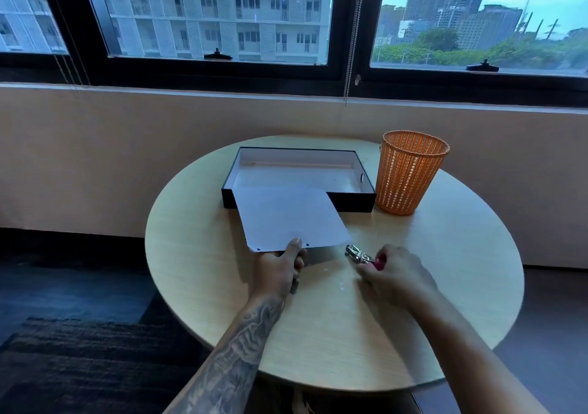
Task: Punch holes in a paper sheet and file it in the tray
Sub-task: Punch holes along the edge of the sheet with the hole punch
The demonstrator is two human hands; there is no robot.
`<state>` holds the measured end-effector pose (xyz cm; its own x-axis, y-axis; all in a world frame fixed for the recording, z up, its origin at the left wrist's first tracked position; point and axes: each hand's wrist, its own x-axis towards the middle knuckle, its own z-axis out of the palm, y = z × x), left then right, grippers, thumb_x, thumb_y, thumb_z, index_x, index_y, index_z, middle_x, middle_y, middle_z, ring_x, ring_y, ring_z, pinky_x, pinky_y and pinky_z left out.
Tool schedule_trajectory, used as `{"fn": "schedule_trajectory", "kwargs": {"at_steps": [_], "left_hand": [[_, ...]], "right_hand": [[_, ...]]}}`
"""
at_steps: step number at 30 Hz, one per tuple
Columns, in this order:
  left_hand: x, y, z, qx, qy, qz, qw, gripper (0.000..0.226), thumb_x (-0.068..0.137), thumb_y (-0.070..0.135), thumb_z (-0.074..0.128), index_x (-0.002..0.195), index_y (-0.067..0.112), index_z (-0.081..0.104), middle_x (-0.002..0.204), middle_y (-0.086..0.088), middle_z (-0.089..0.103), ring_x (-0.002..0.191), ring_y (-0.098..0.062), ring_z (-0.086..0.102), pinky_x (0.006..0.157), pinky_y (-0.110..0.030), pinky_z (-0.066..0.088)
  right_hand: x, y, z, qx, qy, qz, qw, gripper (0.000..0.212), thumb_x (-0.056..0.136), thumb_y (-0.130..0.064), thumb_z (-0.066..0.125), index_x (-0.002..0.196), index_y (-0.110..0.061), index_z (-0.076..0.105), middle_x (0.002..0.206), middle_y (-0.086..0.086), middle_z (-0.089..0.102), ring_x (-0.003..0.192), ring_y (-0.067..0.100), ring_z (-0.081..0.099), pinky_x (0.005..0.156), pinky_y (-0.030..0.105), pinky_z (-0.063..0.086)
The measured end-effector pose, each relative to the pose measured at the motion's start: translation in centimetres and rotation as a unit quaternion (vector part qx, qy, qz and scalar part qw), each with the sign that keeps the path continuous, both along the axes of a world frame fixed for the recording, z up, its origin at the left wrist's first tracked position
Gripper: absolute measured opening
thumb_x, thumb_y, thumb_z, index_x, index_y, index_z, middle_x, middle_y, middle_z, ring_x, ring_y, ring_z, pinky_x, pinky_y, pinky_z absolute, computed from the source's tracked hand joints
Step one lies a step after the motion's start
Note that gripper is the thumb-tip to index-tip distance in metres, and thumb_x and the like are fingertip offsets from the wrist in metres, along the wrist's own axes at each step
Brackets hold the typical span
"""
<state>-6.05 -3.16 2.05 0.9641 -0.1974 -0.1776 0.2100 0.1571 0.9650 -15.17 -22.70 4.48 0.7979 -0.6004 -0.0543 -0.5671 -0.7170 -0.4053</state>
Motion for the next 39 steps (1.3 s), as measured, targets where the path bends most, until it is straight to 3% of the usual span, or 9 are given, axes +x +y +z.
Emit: {"fn": "schedule_trajectory", "kwargs": {"at_steps": [3, 6, 10, 13, 16, 18, 21, 25, 39], "left_hand": [[0.0, 0.2, -0.1, -0.015, 0.004, -0.007, 1.000, 0.034, 0.093, 0.030, 0.068, 0.072, 0.004, 0.069, 0.051, 0.001, 0.051, 0.038, -0.012, 0.036, 0.044, -0.023, 0.028], [0.0, 0.4, -0.3, -0.031, -0.003, -0.005, 1.000, 0.032, 0.092, 0.030, 0.068, 0.070, 0.006, 0.069, 0.050, 0.000, 0.050, 0.037, -0.013, 0.035, 0.045, -0.024, 0.026], [0.0, 0.5, -0.5, -0.061, 0.003, -0.005, 0.998, 0.031, 0.092, 0.029, 0.069, 0.070, 0.006, 0.068, 0.049, -0.002, 0.048, 0.037, -0.015, 0.032, 0.047, -0.024, 0.023], [-0.1, 0.6, -0.4, -0.066, 0.000, -0.008, 0.998, 0.032, 0.093, 0.029, 0.068, 0.072, 0.005, 0.068, 0.051, -0.003, 0.049, 0.038, -0.015, 0.032, 0.046, -0.025, 0.023], [-0.2, 0.7, -0.4, -0.066, -0.002, -0.005, 0.998, 0.032, 0.092, 0.029, 0.068, 0.068, 0.008, 0.069, 0.051, -0.004, 0.050, 0.039, -0.016, 0.033, 0.046, -0.025, 0.024], [-0.2, 0.6, -0.5, -0.070, -0.003, -0.004, 0.998, 0.034, 0.092, 0.029, 0.068, 0.064, 0.011, 0.069, 0.053, -0.006, 0.050, 0.040, -0.017, 0.033, 0.046, -0.025, 0.023], [-0.4, 0.4, -0.2, -0.067, -0.023, -0.004, 0.998, 0.037, 0.092, 0.035, 0.067, 0.065, 0.010, 0.069, 0.056, -0.008, 0.051, 0.039, -0.016, 0.035, 0.046, -0.024, 0.024], [-1.0, -0.9, 0.6, -0.056, -0.051, -0.035, 0.997, 0.047, 0.094, 0.048, 0.061, 0.074, 0.007, 0.072, 0.061, -0.008, 0.057, 0.043, -0.016, 0.043, 0.043, -0.027, 0.035], [-0.8, -4.5, 0.7, 0.029, -0.006, -0.067, 0.997, 0.037, 0.094, 0.029, 0.062, 0.069, 0.004, 0.073, 0.053, -0.004, 0.055, 0.040, -0.016, 0.042, 0.045, -0.027, 0.037]], "right_hand": [[0.2, 0.3, -0.1, -0.067, 0.027, 0.010, 0.997, 0.047, 0.079, -0.069, 0.058, 0.103, -0.028, 0.060, 0.112, -0.002, 0.062, 0.108, 0.024, 0.055, 0.085, 0.038, 0.045], [1.0, 0.3, 0.5, -0.033, -0.007, -0.001, 0.999, 0.060, 0.085, -0.075, 0.048, 0.119, -0.027, 0.063, 0.123, 0.000, 0.063, 0.117, 0.026, 0.056, 0.091, 0.039, 0.043], [2.0, 1.0, 3.0, 0.243, -0.132, 0.009, 0.961, 0.044, 0.099, -0.055, 0.049, 0.107, -0.016, 0.068, 0.101, 0.002, 0.069, 0.084, 0.016, 0.062, 0.070, 0.031, 0.045], [2.9, 1.6, 3.8, 0.395, -0.130, -0.004, 0.909, 0.040, 0.101, -0.047, 0.053, 0.105, -0.011, 0.069, 0.090, 0.006, 0.072, 0.061, 0.015, 0.054, 0.055, 0.025, 0.040], [3.8, 1.8, 3.3, 0.488, -0.139, -0.014, 0.862, 0.026, 0.098, -0.028, 0.061, 0.100, -0.002, 0.065, 0.075, 0.014, 0.069, 0.048, 0.015, 0.042, 0.052, 0.027, 0.029], [4.1, 1.7, 2.8, 0.504, -0.157, -0.010, 0.849, 0.011, 0.094, -0.012, 0.060, 0.087, -0.004, 0.061, 0.068, 0.011, 0.061, 0.045, 0.014, 0.038, 0.049, 0.027, 0.025], [4.0, 1.7, 2.5, 0.508, -0.177, -0.003, 0.843, 0.013, 0.093, -0.004, 0.059, 0.080, -0.006, 0.058, 0.059, 0.004, 0.055, 0.044, 0.012, 0.038, 0.044, 0.025, 0.024], [3.8, 2.2, 2.3, 0.521, -0.183, 0.010, 0.834, 0.010, 0.095, -0.005, 0.060, 0.085, -0.006, 0.058, 0.062, 0.002, 0.057, 0.043, 0.008, 0.040, 0.040, 0.021, 0.025], [3.4, 2.8, 2.1, 0.511, -0.181, 0.028, 0.840, 0.010, 0.096, -0.011, 0.060, 0.087, -0.008, 0.060, 0.065, 0.003, 0.056, 0.045, 0.008, 0.040, 0.044, 0.022, 0.023]]}}
